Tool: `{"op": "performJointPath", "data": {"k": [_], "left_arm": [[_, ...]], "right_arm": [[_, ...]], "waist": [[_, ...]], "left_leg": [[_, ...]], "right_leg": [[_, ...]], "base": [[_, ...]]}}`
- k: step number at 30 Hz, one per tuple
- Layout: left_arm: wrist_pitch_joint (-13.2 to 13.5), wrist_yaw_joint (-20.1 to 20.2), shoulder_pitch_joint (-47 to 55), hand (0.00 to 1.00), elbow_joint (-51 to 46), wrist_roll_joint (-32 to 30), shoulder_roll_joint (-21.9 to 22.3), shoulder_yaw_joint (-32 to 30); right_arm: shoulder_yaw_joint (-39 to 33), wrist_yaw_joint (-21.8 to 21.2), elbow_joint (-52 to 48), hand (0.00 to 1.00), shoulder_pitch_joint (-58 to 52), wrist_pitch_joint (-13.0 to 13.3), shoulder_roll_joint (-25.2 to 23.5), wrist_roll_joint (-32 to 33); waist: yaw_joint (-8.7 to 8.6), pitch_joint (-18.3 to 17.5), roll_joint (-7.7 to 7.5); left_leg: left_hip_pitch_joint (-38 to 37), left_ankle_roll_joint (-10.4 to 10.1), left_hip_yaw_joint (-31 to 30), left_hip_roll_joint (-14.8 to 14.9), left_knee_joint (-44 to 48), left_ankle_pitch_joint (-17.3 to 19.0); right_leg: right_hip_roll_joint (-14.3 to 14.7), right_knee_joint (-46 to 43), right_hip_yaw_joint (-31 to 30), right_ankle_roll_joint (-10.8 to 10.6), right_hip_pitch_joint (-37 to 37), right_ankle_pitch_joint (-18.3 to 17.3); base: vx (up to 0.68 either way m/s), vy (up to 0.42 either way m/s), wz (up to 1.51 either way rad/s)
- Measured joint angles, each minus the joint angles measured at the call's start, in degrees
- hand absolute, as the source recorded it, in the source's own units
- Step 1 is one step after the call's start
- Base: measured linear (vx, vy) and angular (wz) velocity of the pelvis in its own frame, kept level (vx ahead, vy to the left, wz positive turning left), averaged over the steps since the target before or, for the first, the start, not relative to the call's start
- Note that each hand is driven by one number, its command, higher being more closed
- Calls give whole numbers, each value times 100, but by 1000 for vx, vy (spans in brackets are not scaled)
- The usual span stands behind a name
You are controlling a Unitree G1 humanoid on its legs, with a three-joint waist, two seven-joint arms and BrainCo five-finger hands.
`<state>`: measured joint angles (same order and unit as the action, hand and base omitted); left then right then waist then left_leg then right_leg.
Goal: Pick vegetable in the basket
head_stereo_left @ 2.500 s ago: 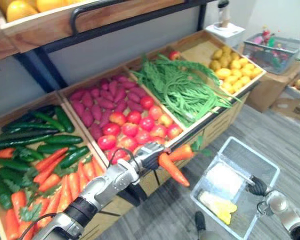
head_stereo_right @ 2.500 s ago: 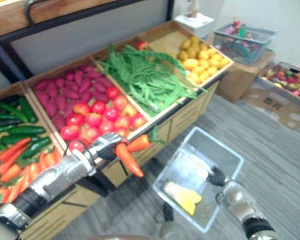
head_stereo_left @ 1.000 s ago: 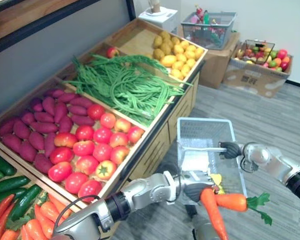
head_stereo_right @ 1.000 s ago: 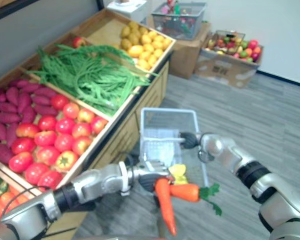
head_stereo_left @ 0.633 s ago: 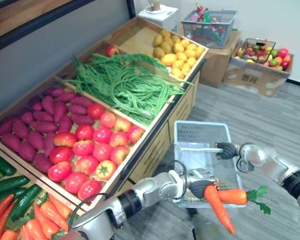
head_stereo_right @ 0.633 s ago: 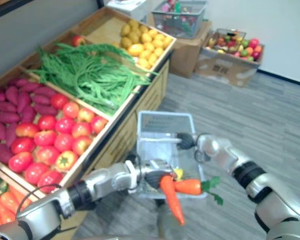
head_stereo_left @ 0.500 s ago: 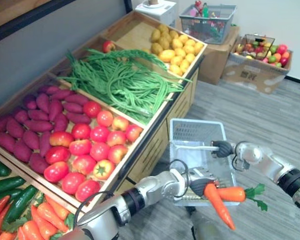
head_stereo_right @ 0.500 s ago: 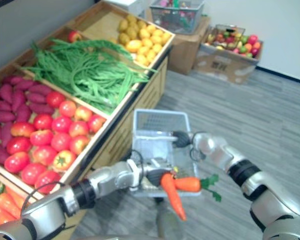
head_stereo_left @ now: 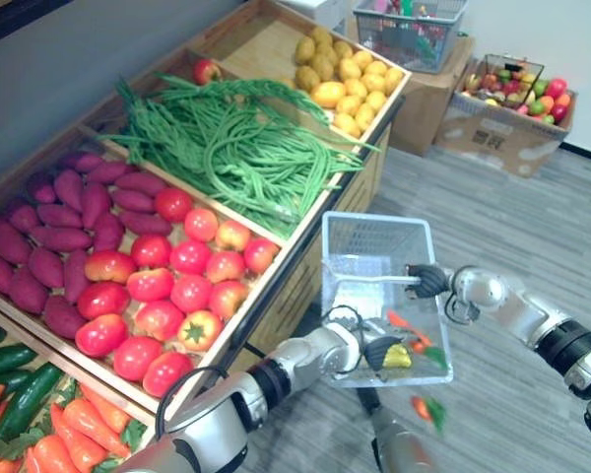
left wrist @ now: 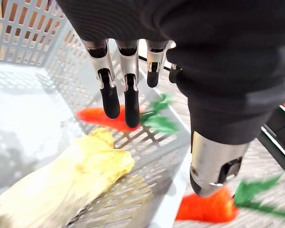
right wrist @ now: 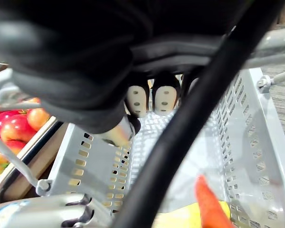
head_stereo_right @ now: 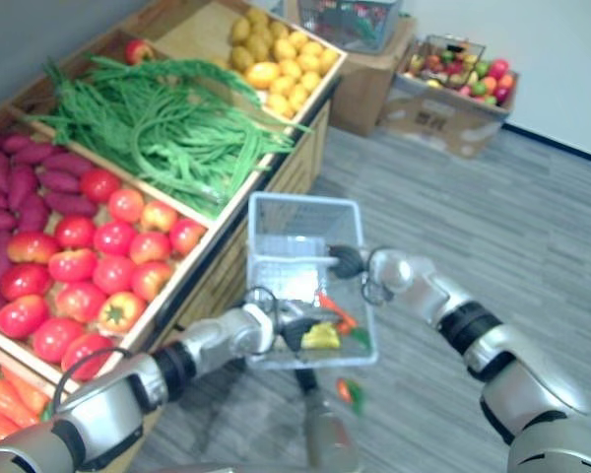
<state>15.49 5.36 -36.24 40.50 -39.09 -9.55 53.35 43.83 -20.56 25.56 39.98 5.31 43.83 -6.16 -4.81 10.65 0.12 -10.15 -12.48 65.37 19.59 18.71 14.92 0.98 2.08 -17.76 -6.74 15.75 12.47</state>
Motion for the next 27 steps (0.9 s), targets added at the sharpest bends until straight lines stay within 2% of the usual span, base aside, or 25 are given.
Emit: {"op": "performJointPath", "data": {"k": [7, 10, 13, 17, 20, 22, 24, 25, 27], "left_arm": [[-11, 12, -17, 0, 102, -2, 33, -33], [-72, 23, -48, 0, 98, 0, 35, -38], [-114, 89, -108, 0, -130, 7, 44, -83], [-125, 141, -116, 0, -1241, 74, 34, -199], [-103, 178, 78, 0, -2296, 466, -33, -263], [-83, 177, 329, 0, -2966, 712, -156, -364], [-39, 173, 779, 0, -3819, 985, -401, -650], [-33, 172, 909, 0, -4003, 1069, -467, -733], [33, 97, 1410, 0, -4720, 1275, -774, -1042]], "right_arm": [[-1, -29, 3, 100, 95, -12, 0, 4], [-19, -85, 47, 100, 71, -47, -4, 2], [-350, -106, 276, 100, -233, -106, -106, -6], [-1196, -62, 612, 100, -1164, -218, -338, -21], [-1934, 60, 943, 100, -1882, -234, -726, -263], [-2387, 195, 1178, 100, -2229, -267, -1014, -383], [-3196, 451, 1510, 100, -2576, -343, -1362, -547], [-3363, 504, 1607, 100, -2628, -345, -1396, -608], [-4211, 848, 2126, 100, -2933, -409, -1651, -743]], "waist": [[-11, 79, -72], [-113, 116, -70], [-108, 126, -59], [-18, 139, -45], [45, 142, -29], [61, 138, -23], [102, 127, -3], [118, 118, 14], [215, 97, 45]], "left_leg": [[49, 8, -76, -45, -42, -4], [209, 26, -324, -73, -59, -12], [322, 79, -592, -97, -94, -45], [492, 182, -1136, -204, -217, -119], [626, 258, -1544, -276, -248, -156], [772, 314, -1790, -319, -255, -191], [923, 409, -2097, -415, -284, -252], [964, 435, -2187, -447, -313, -273], [1009, 495, -2543, -553, -493, -415]], "right_leg": [[-46, 36, 17, -19, -2, 12], [-143, 79, 172, -27, -8, 17], [-240, 96, 355, -27, -60, 17], [-453, 135, 795, -27, -236, 16], [-626, 190, 1100, -30, -388, 15], [-723, 197, 1292, -31, -417, 14], [-834, 204, 1528, -47, -434, 2], [-868, 204, 1596, -49, -451, 0], [-972, 204, 1907, -83, -619, -26]], "base": [[-54, -36, 3], [-67, -44, 30], [-62, -31, 43], [-70, -12, 63], [-71, 10, 60], [-66, -3, 66], [-53, -14, 59], [-55, -7, 66], [-56, -8, 74]]}}
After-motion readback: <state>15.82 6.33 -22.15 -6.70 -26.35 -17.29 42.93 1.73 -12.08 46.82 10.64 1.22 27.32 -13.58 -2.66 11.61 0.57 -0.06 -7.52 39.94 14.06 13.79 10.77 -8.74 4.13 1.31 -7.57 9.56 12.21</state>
